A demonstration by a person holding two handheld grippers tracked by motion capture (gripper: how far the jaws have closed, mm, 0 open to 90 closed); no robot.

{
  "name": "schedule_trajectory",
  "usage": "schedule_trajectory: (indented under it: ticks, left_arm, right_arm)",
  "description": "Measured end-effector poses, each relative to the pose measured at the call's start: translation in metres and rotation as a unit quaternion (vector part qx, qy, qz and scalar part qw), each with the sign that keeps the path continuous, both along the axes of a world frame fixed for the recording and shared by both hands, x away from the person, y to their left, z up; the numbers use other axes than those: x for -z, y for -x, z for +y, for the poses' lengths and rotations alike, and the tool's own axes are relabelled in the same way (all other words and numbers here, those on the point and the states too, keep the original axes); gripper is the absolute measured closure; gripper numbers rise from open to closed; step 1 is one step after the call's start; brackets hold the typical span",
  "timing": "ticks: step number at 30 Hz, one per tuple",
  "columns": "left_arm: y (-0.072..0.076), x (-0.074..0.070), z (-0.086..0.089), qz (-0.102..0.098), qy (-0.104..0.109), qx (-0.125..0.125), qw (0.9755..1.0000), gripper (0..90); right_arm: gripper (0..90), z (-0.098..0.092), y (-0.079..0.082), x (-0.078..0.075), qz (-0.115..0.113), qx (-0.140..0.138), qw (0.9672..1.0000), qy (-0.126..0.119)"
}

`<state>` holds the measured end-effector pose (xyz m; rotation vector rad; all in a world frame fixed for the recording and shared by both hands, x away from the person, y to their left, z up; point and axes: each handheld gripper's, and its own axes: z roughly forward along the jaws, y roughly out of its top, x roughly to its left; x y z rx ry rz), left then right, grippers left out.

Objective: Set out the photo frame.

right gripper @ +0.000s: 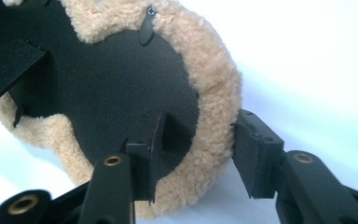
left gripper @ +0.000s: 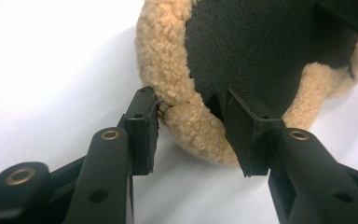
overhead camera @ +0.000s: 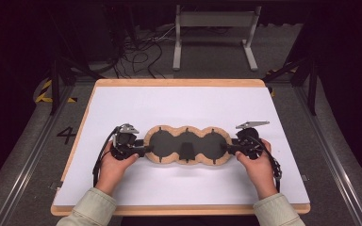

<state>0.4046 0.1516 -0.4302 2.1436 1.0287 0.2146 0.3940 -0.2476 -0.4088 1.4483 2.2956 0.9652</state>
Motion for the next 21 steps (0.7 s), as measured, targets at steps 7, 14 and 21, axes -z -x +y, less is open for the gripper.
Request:
schedule_trajectory:
  ticks: [7, 14, 21]
  left_arm:
    - [0.006, -0.002, 0.005, -0.004, 0.012, 0.000, 0.9999, 63.3]
    - [0.012, -0.006, 0.008, -0.009, 0.012, 0.008, 0.9999, 66.7]
    - [0.021, -0.012, 0.010, -0.012, 0.010, 0.020, 0.9997, 67.0]
  right_arm:
    - [62.6, -0.001, 0.009, -0.007, -0.010, -0.005, 0.9999, 0.011]
    - [65.8, -0.002, 0.019, -0.012, -0.023, -0.015, 0.9994, 0.023]
    - [65.9, -0.003, 0.030, -0.018, -0.028, -0.031, 0.9988, 0.025]
